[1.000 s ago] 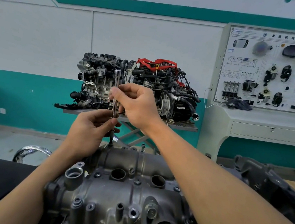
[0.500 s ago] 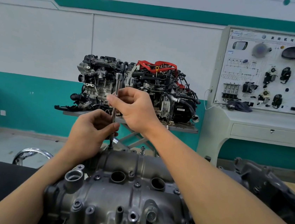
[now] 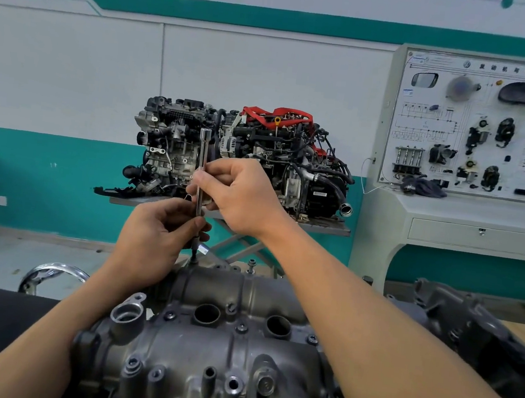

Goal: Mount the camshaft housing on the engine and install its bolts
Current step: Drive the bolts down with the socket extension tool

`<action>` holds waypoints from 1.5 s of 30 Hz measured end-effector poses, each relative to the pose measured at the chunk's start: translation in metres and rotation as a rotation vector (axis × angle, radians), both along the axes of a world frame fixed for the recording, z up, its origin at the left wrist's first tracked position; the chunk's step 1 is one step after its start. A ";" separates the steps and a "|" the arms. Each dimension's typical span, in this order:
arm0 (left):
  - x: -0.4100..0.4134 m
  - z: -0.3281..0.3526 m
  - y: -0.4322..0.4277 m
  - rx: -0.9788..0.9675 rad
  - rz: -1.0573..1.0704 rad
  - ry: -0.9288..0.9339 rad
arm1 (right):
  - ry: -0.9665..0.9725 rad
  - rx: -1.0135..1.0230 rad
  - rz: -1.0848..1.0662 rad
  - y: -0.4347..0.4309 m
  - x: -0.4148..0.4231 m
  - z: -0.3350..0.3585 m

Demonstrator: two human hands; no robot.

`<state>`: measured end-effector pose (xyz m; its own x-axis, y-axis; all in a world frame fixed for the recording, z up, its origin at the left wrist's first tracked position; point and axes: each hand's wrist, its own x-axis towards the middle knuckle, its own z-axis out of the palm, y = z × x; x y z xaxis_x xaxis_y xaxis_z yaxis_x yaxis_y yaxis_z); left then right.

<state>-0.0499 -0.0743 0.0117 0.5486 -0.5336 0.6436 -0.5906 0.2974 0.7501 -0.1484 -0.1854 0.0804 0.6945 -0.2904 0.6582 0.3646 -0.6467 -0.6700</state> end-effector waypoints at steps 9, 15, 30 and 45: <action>-0.005 0.004 0.004 0.038 0.001 -0.087 | -0.200 -0.141 -0.301 0.010 0.016 -0.006; -0.005 0.004 0.003 -0.011 0.027 -0.099 | -0.213 -0.075 -0.205 0.009 0.011 -0.006; -0.002 0.001 0.005 0.259 0.187 -0.055 | -0.205 -0.018 -0.257 -0.005 0.004 -0.002; -0.001 0.001 0.008 0.410 0.274 -0.348 | -0.208 -0.011 -0.317 -0.009 0.006 -0.007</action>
<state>-0.0508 -0.0660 0.0132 0.4952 -0.6450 0.5820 -0.8365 -0.1730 0.5199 -0.1427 -0.1943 0.0737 0.4225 -0.4614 0.7801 0.2728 -0.7561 -0.5949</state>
